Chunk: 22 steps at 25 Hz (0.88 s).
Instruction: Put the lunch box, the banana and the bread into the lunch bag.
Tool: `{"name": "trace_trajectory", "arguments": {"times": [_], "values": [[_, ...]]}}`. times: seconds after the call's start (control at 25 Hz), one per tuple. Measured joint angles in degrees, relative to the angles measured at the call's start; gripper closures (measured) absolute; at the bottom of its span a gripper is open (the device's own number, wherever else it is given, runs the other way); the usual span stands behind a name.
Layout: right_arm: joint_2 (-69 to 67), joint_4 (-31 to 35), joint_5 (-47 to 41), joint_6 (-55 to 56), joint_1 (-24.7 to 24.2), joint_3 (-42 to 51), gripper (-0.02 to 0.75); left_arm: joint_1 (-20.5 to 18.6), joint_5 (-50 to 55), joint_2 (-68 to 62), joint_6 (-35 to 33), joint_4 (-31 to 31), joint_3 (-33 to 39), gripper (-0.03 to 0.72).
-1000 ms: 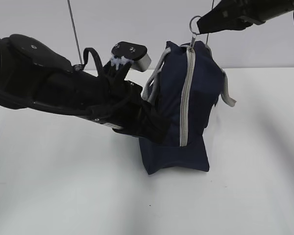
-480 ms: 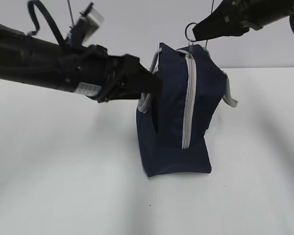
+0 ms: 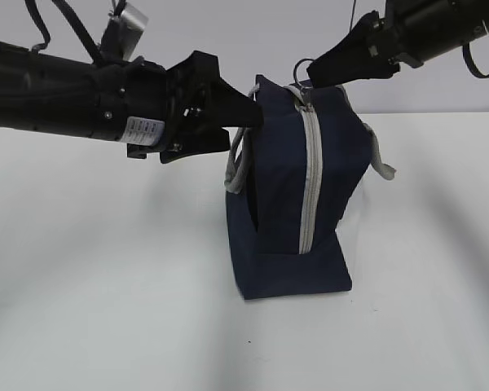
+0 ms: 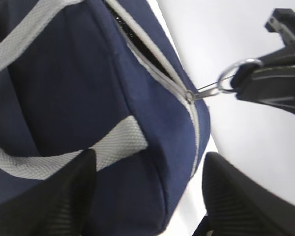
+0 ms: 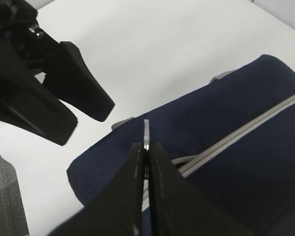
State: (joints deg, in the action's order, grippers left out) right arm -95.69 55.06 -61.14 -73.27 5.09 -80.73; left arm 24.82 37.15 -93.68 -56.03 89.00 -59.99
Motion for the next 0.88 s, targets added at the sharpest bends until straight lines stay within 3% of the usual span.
{"name": "trace_trajectory", "arguments": {"times": [0.4, 0.68, 0.76, 0.88], "values": [[-0.2, 0.0, 0.0, -0.1, 0.0, 0.0, 0.754, 0.0, 2.1, -6.0, 0.9, 6.3, -1.8, 0.266], [-0.2, 0.0, 0.0, -0.2, 0.0, 0.0, 0.754, 2.4, 1.5, -6.5, 0.9, 6.5, -3.0, 0.303], [-0.6, 0.0, 0.0, -0.3, 0.0, 0.0, 0.754, 3.0, 1.3, -6.5, 0.9, 6.0, -3.1, 0.341], [-1.7, 0.0, 0.1, -0.3, 0.0, -0.1, 0.754, 3.3, 0.6, -6.5, 0.9, 4.9, -3.1, 0.483]]}}
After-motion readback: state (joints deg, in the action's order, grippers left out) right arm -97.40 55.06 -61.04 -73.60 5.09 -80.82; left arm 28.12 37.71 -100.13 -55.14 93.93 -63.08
